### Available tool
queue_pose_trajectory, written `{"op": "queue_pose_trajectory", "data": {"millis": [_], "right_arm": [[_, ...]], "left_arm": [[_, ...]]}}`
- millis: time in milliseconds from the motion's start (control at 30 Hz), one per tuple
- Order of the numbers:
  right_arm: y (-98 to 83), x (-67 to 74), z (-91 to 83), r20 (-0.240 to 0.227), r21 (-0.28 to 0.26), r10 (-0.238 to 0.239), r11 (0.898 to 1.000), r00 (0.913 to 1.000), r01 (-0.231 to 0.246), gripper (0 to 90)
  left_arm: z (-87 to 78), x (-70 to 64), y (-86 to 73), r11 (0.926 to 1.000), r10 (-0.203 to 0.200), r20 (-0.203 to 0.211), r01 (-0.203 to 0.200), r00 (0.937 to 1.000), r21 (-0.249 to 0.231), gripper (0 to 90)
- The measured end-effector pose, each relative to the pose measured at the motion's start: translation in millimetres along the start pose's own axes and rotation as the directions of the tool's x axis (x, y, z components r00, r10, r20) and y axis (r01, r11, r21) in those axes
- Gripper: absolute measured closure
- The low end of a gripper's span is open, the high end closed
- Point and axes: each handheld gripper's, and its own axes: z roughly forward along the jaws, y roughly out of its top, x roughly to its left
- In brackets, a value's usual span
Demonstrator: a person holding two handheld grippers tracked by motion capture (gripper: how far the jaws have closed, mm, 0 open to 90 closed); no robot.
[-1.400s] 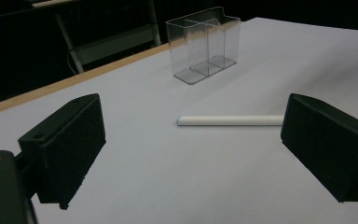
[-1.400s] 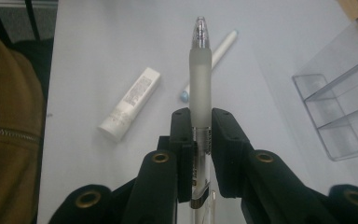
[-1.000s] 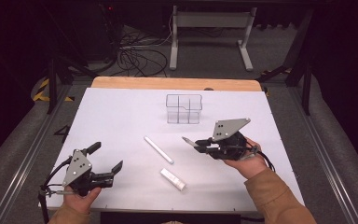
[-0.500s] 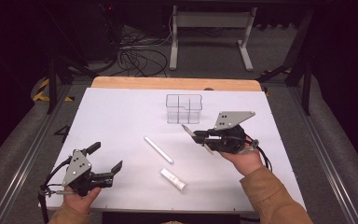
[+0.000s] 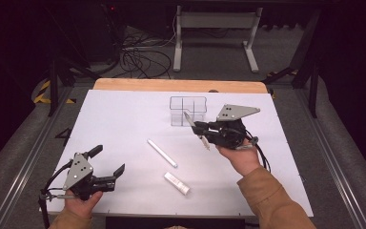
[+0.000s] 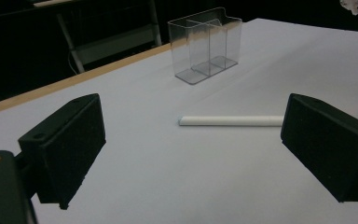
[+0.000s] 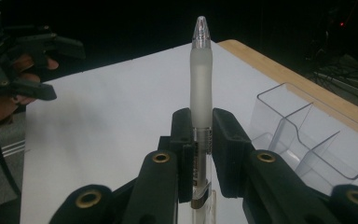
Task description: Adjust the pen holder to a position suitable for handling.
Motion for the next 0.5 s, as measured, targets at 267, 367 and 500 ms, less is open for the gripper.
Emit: {"op": "queue_pose_trajectory", "data": {"millis": [267, 367, 500], "right_arm": [[9.8, -5.6, 9.5, 0.053, -0.057, 0.042, 0.998, 0.9977, -0.039, 79.2], [12.8, -8.0, 12.9, 0.065, -0.07, 0.046, 0.997, 0.9968, -0.042, 79.2], [16.2, -11.9, 18.2, 0.079, -0.086, 0.053, 0.995, 0.9955, -0.046, 79.1]], "left_arm": [[0.0, 0.6, 0.0, 1.0, -0.001, -0.001, 0.001, 1.0, 0.0, 7.0], [0.5, 0.8, 0.0, 1.0, -0.004, 0.002, 0.004, 1.0, 0.0, 7.0], [0.9, 1.2, -0.2, 1.0, -0.007, 0.004, 0.007, 1.0, 0.0, 7.0]]}}
